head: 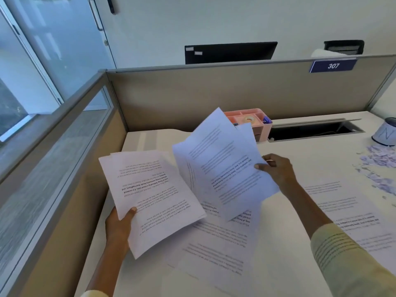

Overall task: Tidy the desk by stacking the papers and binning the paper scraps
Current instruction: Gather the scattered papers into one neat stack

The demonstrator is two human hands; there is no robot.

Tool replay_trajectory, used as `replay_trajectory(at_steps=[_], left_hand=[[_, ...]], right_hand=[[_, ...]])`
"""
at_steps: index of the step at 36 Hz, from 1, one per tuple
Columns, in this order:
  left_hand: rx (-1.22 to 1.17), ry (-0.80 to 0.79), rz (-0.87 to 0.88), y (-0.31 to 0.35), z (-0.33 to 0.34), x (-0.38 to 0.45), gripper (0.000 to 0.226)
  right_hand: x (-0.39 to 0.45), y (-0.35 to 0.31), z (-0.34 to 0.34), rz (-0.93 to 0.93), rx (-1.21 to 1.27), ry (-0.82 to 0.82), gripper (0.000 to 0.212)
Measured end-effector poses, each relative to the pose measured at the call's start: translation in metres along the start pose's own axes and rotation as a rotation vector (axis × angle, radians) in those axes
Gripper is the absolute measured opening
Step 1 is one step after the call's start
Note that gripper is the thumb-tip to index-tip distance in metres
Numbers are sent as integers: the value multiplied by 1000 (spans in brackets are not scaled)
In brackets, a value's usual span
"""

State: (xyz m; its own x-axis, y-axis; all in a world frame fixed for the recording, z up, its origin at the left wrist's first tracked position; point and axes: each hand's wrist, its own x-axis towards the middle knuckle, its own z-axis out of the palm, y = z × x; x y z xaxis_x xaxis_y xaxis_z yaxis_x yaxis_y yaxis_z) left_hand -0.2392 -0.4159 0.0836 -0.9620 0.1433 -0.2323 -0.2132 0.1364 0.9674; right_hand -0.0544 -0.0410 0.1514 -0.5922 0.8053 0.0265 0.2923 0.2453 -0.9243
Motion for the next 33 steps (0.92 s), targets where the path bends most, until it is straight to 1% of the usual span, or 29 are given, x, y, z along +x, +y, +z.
replay_trajectory(at_steps=[2,6,10,14,20,22,26,30,31,33], left_hand=[[4,17,41,6,0,2,27],[-6,55,103,20,1,3,28],[38,91,143,32,2,3,33],[77,114,178,40,4,0,31],[98,118,221,48,9,-5,33],[92,117,229,49,11,-4,34],[52,103,218,51,17,-4,31],[9,68,171,45,21,-3,26],[8,56,143,43,21,-3,24],[-4,25,85,33,21,-4,22]], right_hand=[[5,-19,-11,-55,-15,-29,15],[11,-50,-27,-134,19,-30,24],[13,-76,-36,-196,76,-47,19],[12,-98,-38,-274,102,-57,5],[14,-119,-36,-339,118,-78,16],[15,-126,-36,-349,125,-87,11],[11,-145,-34,-383,133,-116,3],[9,-157,-34,-372,104,-157,21],[7,-160,-35,-375,112,-171,21],[3,-166,-35,-397,157,-211,15]])
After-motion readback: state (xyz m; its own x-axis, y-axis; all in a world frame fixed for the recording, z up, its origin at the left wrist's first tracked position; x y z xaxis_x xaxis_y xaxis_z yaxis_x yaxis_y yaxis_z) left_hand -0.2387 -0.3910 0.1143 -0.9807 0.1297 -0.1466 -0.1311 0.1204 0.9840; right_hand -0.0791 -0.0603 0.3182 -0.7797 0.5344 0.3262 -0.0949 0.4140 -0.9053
